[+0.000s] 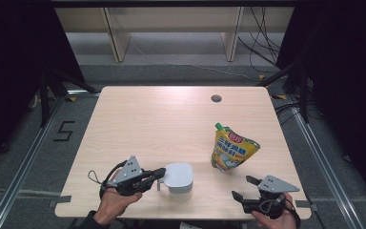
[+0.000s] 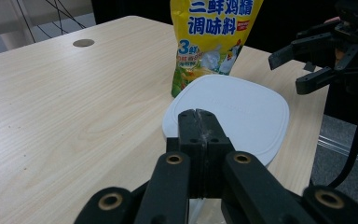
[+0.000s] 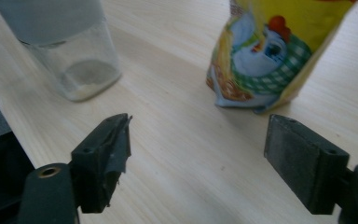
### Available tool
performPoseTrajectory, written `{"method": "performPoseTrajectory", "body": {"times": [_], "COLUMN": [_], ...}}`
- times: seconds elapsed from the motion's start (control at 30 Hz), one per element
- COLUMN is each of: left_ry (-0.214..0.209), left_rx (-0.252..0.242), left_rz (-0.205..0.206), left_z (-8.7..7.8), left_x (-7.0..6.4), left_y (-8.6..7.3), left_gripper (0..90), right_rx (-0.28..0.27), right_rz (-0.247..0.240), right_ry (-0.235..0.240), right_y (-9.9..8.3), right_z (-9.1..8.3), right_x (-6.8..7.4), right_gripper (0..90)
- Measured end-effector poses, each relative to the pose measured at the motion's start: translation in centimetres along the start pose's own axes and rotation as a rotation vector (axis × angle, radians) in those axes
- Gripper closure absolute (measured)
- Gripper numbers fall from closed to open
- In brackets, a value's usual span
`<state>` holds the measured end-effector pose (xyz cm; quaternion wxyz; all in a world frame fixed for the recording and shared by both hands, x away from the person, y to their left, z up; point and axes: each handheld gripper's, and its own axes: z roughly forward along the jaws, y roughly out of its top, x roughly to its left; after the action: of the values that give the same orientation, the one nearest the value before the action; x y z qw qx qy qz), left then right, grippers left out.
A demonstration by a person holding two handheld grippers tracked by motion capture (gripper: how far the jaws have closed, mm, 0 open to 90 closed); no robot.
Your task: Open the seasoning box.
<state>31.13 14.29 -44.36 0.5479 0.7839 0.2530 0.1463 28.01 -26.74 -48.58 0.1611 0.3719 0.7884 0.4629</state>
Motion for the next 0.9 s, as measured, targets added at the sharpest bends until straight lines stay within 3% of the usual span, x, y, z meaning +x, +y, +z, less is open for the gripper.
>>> {"method": "performPoseTrajectory", "body": {"times": [0.07,0.1,0.13,0.17,0.2,0.23,0.3,0.33,0.4,0.57,0.63,0.77,0.9], "left_ry": [-0.005,0.001,0.001,0.002,-0.001,0.004,0.008,0.013,0.013,0.015,0.018,0.017,0.027], "left_rx": [-0.004,-0.008,-0.011,-0.014,-0.015,-0.013,-0.011,-0.015,-0.012,-0.016,-0.016,-0.015,-0.021], "left_rz": [0.000,-0.022,-0.020,-0.020,-0.002,-0.002,0.002,-0.021,-0.017,-0.016,-0.021,-0.006,-0.033], "left_z": [0.0,0.0,0.0,-0.1,-0.1,-0.1,-0.2,-0.2,-0.2,-0.2,-0.3,-0.3,-0.3], "left_x": [0.0,-0.1,-0.1,-0.1,0.0,0.0,-0.1,-0.2,-0.2,-0.2,-0.2,-0.2,0.0], "left_y": [0.0,-0.1,-0.2,-0.2,-0.2,-0.2,-0.3,-0.3,-0.3,-0.4,-0.4,-0.4,-0.6], "left_gripper": [89.1,89.1,89.1,89.1,89.1,89.1,89.1,89.1,89.1,89.1,89.1,89.1,89.1], "right_rx": [-0.013,-0.010,-0.025,-0.011,-0.024,-0.041,-0.039,-0.052,-0.063,-0.086,-0.108,-0.116,-0.117], "right_rz": [-0.036,-0.036,-0.070,-0.024,-0.087,-0.122,-0.161,-0.152,-0.171,-0.147,-0.161,-0.177,-0.190], "right_ry": [0.008,0.014,0.026,0.043,0.062,0.053,0.061,0.061,0.090,0.119,0.140,0.170,0.188], "right_y": [0.2,0.3,0.5,0.6,0.8,1.0,1.4,1.6,2.0,2.7,3.2,3.8,4.4], "right_z": [0.1,0.1,0.3,0.3,0.5,0.7,0.8,1.0,1.3,2.1,2.7,3.4,4.2], "right_x": [0.2,0.3,0.4,1.1,1.0,1.3,1.9,2.3,2.7,3.6,4.0,4.6,5.3], "right_gripper": [30.9,34.4,38.7,46.0,53.6,54.9,60.9,62.6,67.1,76.7,81.6,85.3,87.3]}}
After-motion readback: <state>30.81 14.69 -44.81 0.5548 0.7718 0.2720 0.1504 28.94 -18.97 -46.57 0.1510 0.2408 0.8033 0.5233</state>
